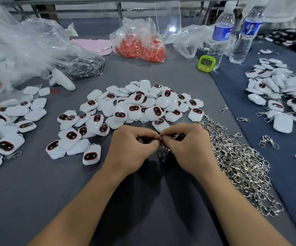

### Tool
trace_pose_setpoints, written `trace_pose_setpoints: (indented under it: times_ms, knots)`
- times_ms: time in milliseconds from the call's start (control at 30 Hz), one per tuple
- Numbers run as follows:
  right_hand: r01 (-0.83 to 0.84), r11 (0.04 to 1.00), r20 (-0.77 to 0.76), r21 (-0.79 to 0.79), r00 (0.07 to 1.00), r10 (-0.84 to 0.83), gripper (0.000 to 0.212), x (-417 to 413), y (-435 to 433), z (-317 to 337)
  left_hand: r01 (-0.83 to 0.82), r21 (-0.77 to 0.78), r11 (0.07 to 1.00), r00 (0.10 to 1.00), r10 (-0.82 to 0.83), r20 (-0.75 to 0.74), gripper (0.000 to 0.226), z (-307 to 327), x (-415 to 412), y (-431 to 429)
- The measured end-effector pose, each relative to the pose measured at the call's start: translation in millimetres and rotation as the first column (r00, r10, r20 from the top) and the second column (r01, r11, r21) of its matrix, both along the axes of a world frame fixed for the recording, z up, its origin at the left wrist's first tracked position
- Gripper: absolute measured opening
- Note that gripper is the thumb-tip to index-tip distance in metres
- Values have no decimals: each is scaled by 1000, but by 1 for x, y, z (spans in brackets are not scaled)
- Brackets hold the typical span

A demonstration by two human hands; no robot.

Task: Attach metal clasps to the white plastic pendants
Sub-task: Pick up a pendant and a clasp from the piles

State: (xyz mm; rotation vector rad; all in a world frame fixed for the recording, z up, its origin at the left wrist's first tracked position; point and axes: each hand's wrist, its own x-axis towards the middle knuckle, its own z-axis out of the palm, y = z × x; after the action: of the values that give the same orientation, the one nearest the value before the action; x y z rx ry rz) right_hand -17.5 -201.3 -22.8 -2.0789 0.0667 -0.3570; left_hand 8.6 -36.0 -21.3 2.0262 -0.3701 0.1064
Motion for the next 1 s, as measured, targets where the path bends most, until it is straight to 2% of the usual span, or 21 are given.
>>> trace_pose_setpoints:
  times_ms: [133,267,367,400,467,533,600,667,733,867,933,1000]
  knots:
    - [-29,999,-13,-28,1000,29,27,0,1,1,19,-18,1000,999,-19,-27,21,1,0,2]
    - [-43,998,5,-38,999,43,20,-1,2,2,28,-15,1000,999,-28,-21,13,1,0,3]
    - [21,999,-33,-50,999,-23,17,-1,2,-1,-114,-28,993,990,116,75,8,2,-1,2]
    - [44,998,-53,-49,997,-47,21,0,1,-3,-177,5,984,976,175,129,6,3,0,4]
    - [91,995,-82,-34,992,-94,29,3,-1,-5,-282,180,942,925,217,311,6,3,2,8]
    - [114,993,-97,5,989,-113,35,6,-4,-7,-339,376,862,868,133,478,7,3,3,11]
    - [107,993,-107,46,989,-102,36,7,-5,-7,-336,508,793,846,16,534,12,3,3,8]
    - [78,994,-114,77,991,-69,34,8,-5,-8,-278,611,741,862,-88,499,18,0,2,2]
    - [28,986,-137,163,991,-5,33,8,-3,-9,-226,648,727,882,-129,452,18,-3,3,0]
    - [-120,908,-231,401,946,227,27,8,0,-6,-145,615,775,925,-116,363,8,-8,7,3]
    - [-188,889,-228,418,925,303,32,7,1,-6,-120,585,802,942,-94,323,9,-10,10,4]
    - [-177,904,-205,389,940,272,38,5,1,-7,-84,554,828,957,-89,278,11,-12,12,4]
